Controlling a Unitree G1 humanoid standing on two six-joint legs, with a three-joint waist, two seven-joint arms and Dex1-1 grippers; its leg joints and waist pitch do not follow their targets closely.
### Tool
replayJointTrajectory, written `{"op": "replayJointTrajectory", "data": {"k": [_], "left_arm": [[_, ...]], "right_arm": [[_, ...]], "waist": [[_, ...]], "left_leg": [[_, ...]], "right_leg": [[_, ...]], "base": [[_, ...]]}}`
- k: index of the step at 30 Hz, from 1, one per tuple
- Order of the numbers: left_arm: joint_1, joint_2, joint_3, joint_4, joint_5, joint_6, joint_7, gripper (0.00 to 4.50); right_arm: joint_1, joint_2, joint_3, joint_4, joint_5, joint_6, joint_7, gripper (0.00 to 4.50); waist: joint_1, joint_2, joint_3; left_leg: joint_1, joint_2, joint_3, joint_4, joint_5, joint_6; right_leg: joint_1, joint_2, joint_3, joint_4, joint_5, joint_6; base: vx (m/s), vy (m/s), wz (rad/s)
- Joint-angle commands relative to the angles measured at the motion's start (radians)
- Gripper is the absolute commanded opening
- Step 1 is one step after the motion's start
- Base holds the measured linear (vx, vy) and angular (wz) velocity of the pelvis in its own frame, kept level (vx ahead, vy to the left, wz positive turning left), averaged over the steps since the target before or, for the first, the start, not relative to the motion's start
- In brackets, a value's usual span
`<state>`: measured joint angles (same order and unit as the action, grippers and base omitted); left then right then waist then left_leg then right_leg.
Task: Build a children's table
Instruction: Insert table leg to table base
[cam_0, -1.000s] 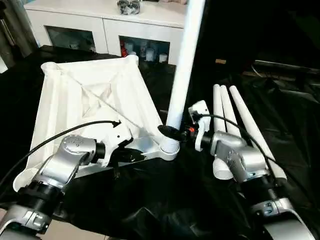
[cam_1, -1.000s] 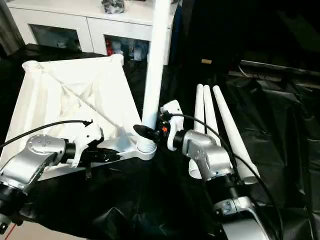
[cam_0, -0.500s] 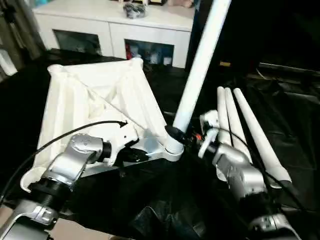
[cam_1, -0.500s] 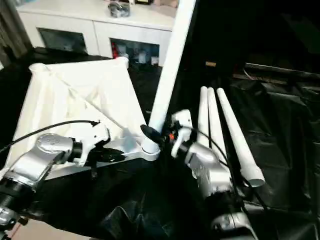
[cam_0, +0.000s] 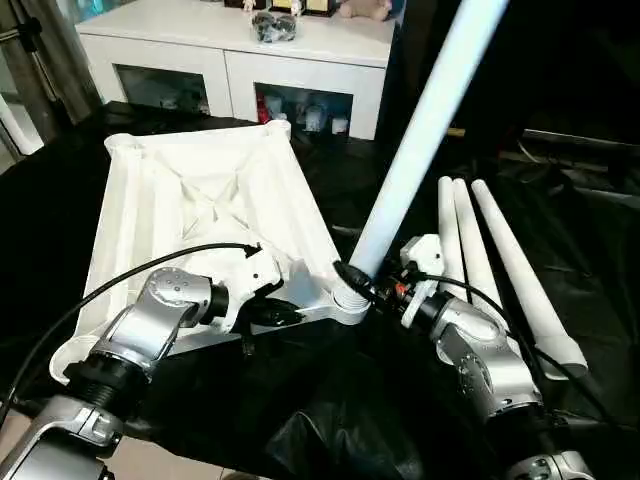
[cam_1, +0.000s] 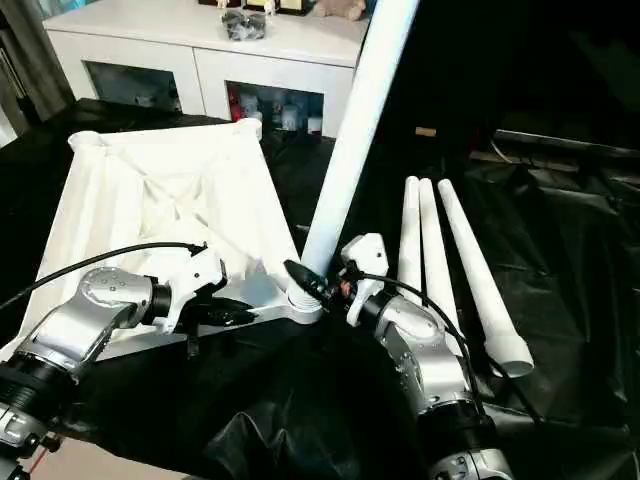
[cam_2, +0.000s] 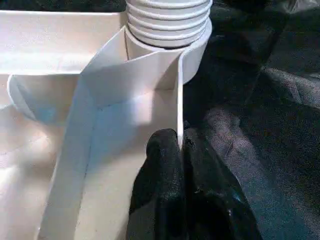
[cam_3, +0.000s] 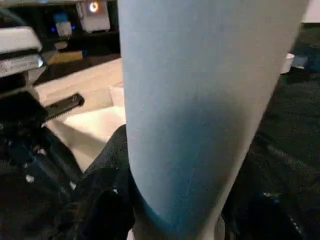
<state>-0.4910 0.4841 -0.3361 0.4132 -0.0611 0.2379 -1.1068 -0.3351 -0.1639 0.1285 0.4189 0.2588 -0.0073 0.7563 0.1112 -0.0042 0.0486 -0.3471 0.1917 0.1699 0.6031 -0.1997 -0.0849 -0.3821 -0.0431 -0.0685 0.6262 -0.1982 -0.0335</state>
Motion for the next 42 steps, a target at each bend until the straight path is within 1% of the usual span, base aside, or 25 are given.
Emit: {"op": "replayJointTrajectory", "data": {"k": [1, 4, 5, 7, 9, 10, 13, 14, 15, 16, 17, 18, 19, 20, 21, 22, 23, 24, 26, 30, 36, 37, 39, 41, 42], "left_arm": [[-0.013, 0.009, -0.007, 0.012, 0.023, -0.001, 0.001, 0.0], [-0.012, 0.007, -0.007, 0.014, 0.028, -0.005, 0.001, 0.0], [-0.013, 0.005, -0.008, 0.018, 0.03, -0.007, 0.001, 0.0], [-0.012, 0.004, -0.008, 0.018, 0.03, -0.007, 0.001, 0.0], [-0.012, 0.005, -0.009, 0.016, 0.029, -0.011, -0.003, 0.0], [-0.012, 0.006, -0.008, 0.015, 0.028, -0.012, -0.005, 0.0], [-0.011, 0.008, -0.01, 0.013, 0.028, -0.017, -0.011, 0.0], [-0.009, 0.013, -0.013, 0.008, 0.03, -0.02, -0.023, 0.0], [-0.009, 0.015, -0.015, 0.005, 0.031, -0.02, -0.029, 0.0], [-0.008, 0.018, -0.018, 0.001, 0.031, -0.024, -0.038, 0.0], [-0.006, 0.021, -0.022, -0.006, 0.03, -0.025, -0.049, 0.0], [-0.004, 0.025, -0.026, -0.014, 0.03, -0.026, -0.058, 0.0], [-0.003, 0.03, -0.03, -0.021, 0.03, -0.031, -0.069, 0.0], [0.001, 0.043, -0.042, -0.037, 0.033, -0.042, -0.096, 0.0], [0.001, 0.043, -0.042, -0.037, 0.033, -0.042, -0.096, 0.0], [0.001, 0.049, -0.046, -0.042, 0.036, -0.049, -0.105, 0.0], [0.002, 0.052, -0.049, -0.047, 0.039, -0.052, -0.11, 0.0], [0.004, 0.06, -0.054, -0.06, 0.04, -0.054, -0.122, 0.0], [0.004, 0.068, -0.059, -0.073, 0.042, -0.056, -0.132, 0.0], [-0.002, 0.074, -0.063, -0.087, 0.041, -0.063, -0.154, 0.0], [-0.007, 0.081, -0.068, -0.107, 0.022, -0.082, -0.202, 0.0], [-0.009, 0.083, -0.068, -0.109, 0.02, -0.086, -0.213, 0.0], [-0.014, 0.086, -0.068, -0.11, 0.018, -0.087, -0.228, 0.0], [-0.016, 0.088, -0.068, -0.108, 0.021, -0.088, -0.23, 0.0], [-0.016, 0.088, -0.067, -0.108, 0.021, -0.088, -0.229, 0.0]], "right_arm": [[0.023, -0.046, 0.03, 0.053, -0.076, 0.066, 0.013, 1.88], [0.014, -0.059, 0.049, 0.055, -0.088, 0.073, 0.025, 1.88], [0.002, -0.066, 0.06, 0.063, -0.09, 0.08, 0.043, 1.88], [-0.01, -0.066, 0.062, 0.073, -0.087, 0.088, 0.052, 1.88], [-0.048, -0.057, 0.059, 0.101, -0.07, 0.113, 0.069, 1.88], [-0.056, -0.056, 0.059, 0.106, -0.068, 0.116, 0.074, 1.88], [-0.082, -0.051, 0.063, 0.122, -0.062, 0.129, 0.1, 1.88], [-0.11, -0.049, 0.073, 0.143, -0.055, 0.145, 0.135, 1.88], [-0.121, -0.049, 0.076, 0.151, -0.052, 0.153, 0.15, 1.88], [-0.133, -0.05, 0.08, 0.163, -0.052, 0.155, 0.162, 1.88], [-0.143, -0.05, 0.083, 0.172, -0.051, 0.161, 0.175, 1.88], [-0.15, -0.052, 0.087, 0.178, -0.048, 0.168, 0.191, 1.88], [-0.159, -0.053, 0.091, 0.189, -0.049, 0.172, 0.208, 1.88], [-0.176, -0.057, 0.1, 0.218, -0.061, 0.169, 0.229, 1.88], [-0.176, -0.057, 0.1, 0.218, -0.061, 0.169, 0.229, 1.88], [-0.184, -0.058, 0.103, 0.234, -0.068, 0.164, 0.239, 1.88], [-0.188, -0.058, 0.105, 0.242, -0.071, 0.162, 0.245, 1.88], [-0.193, -0.062, 0.114, 0.248, -0.076, 0.164, 0.268, 1.88], [-0.194, -0.069, 0.127, 0.246, -0.084, 0.164, 0.292, 1.88], [-0.189, -0.078, 0.141, 0.226, -0.074, 0.188, 0.364, 1.88], [-0.177, -0.094, 0.159, 0.228, -0.067, 0.166, 0.457, 1.88], [-0.174, -0.097, 0.163, 0.223, -0.065, 0.166, 0.476, 1.88], [-0.166, -0.106, 0.175, 0.207, -0.066, 0.168, 0.51, 1.88], [-0.161, -0.108, 0.183, 0.197, -0.07, 0.166, 0.521, 1.88], [-0.16, -0.108, 0.183, 0.197, -0.07, 0.166, 0.52, 1.88]], "waist": [[-0.005, 0.011, -0.051], [-0.005, 0.011, -0.051], [-0.006, 0.007, -0.052], [-0.005, 0.01, -0.052], [-0.008, 0.009, -0.051], [-0.008, 0.006, -0.051], [-0.013, 0.006, -0.048], [-0.014, 0.003, -0.048], [-0.016, -0.007, -0.048], [-0.015, -0.007, -0.05], [-0.016, -0.005, -0.049], [-0.018, -0.012, -0.05], [-0.017, -0.008, -0.052], [-0.017, -0.019, -0.052], [-0.016, -0.016, -0.054], [-0.018, -0.017, -0.054], [-0.019, -0.019, -0.054], [-0.021, -0.027, -0.054], [-0.019, -0.028, -0.054], [-0.015, -0.038, -0.054], [-0.009, -0.042, -0.056], [-0.006, -0.046, -0.056], [-0.004, -0.045, -0.056], [0.003, -0.045, -0.056], [0.002, -0.046, -0.055]], "left_leg": [[0.007, 0.042, -0.02, -0.083, -0.253, 0.004], [0.008, 0.043, -0.02, -0.082, -0.242, 0.008], [0.007, 0.044, -0.019, -0.083, -0.241, 0.01], [0.007, 0.044, -0.02, -0.083, -0.237, 0.011], [0.006, 0.044, -0.021, -0.084, -0.245, 0.011], [0.006, 0.044, -0.02, -0.083, -0.246, 0.012], [0.009, 0.043, -0.022, -0.084, -0.271, 0.009], [0.009, 0.042, -0.022, -0.083, -0.271, 0.011], [0.007, 0.042, -0.021, -0.083, -0.266, 0.015], [0.005, 0.042, -0.023, -0.084, -0.254, 0.016], [0.007, 0.045, -0.022, -0.084, -0.245, 0.017], [0.006, 0.046, -0.021, -0.085, -0.241, 0.018], [0.006, 0.048, -0.023, -0.085, -0.238, 0.015], [0.003, 0.049, -0.022, -0.086, -0.229, 0.017], [0.004, 0.05, -0.023, -0.087, -0.228, 0.015], [0.002, 0.049, -0.021, -0.087, -0.224, 0.016], [0.004, 0.05, -0.021, -0.088, -0.224, 0.013], [0.004, 0.05, -0.019, -0.087, -0.224, 0.012], [0.006, 0.05, -0.018, -0.088, -0.223, 0.012], [0.01, 0.053, -0.018, -0.09, -0.229, 0.01], [0.01, 0.054, -0.017, -0.091, -0.224, 0.005], [0.01, 0.054, -0.017, -0.09, -0.216, 0.008], [0.011, 0.055, -0.016, -0.091, -0.209, 0.008], [0.017, 0.056, -0.013, -0.089, -0.21, 0.009], [0.016, 0.056, -0.013, -0.09, -0.213, 0.008]], "right_leg": [[0.035, -0.105, 0.06, -0.103, -0.392, -0.129], [0.032, -0.105, 0.061, -0.103, -0.392, -0.127], [0.033, -0.105, 0.061, -0.104, -0.39, -0.127], [0.032, -0.105, 0.061, -0.102, -0.378, -0.132], [0.032, -0.105, 0.06, -0.101, -0.38, -0.137], [0.033, -0.106, 0.06, -0.102, -0.384, -0.137], [0.029, -0.107, 0.059, -0.11, -0.452, -0.122], [0.029, -0.109, 0.06, -0.11, -0.467, -0.118], [0.03, -0.108, 0.059, -0.111, -0.471, -0.116], [0.032, -0.11, 0.059, -0.108, -0.465, -0.116], [0.027, -0.109, 0.06, -0.107, -0.453, -0.118], [0.027, -0.108, 0.06, -0.107, -0.443, -0.12], [0.029, -0.11, 0.06, -0.103, -0.419, -0.128], [0.03, -0.11, 0.06, -0.098, -0.392, -0.133], [0.03, -0.11, 0.06, -0.095, -0.379, -0.138], [0.03, -0.109, 0.061, -0.095, -0.364, -0.142], [0.03, -0.108, 0.06, -0.093, -0.34, -0.151], [0.031, -0.107, 0.061, -0.091, -0.322, -0.157], [0.03, -0.11, 0.062, -0.092, -0.324, -0.155], [0.029, -0.11, 0.062, -0.092, -0.322, -0.152], [0.03, -0.111, 0.063, -0.086, -0.273, -0.166], [0.031, -0.111, 0.062, -0.084, -0.262, -0.167], [0.031, -0.109, 0.062, -0.083, -0.245, -0.17], [0.027, -0.109, 0.063, -0.082, -0.219, -0.178], [0.028, -0.109, 0.063, -0.081, -0.217, -0.182]], "base": [[0.0, 0.0, 0.0], [0.0, 0.0, 0.0], [0.0, 0.0, 0.0], [0.0, 0.0, 0.0], [0.0, 0.0, 0.0], [0.0, 0.0, 0.0], [0.0, 0.0, 0.0], [0.0, 0.0, 0.0], [0.0, 0.0, 0.0], [0.0, 0.0, 0.0], [0.0, 0.0, 0.0], [0.0, 0.0, 0.0], [0.0, 0.0, 0.0], [0.0, 0.0, 0.0], [0.0, 0.0, 0.0], [0.0, 0.0, 0.0], [0.0, 0.0, 0.0], [0.0, 0.0, 0.0], [0.0, 0.0, 0.0], [0.0, 0.0, 0.0], [0.0, 0.0, 0.0], [0.0, 0.0, 0.0], [0.0, 0.0, 0.0], [0.0, 0.0, 0.0], [0.0, 0.0, 0.0]]}}
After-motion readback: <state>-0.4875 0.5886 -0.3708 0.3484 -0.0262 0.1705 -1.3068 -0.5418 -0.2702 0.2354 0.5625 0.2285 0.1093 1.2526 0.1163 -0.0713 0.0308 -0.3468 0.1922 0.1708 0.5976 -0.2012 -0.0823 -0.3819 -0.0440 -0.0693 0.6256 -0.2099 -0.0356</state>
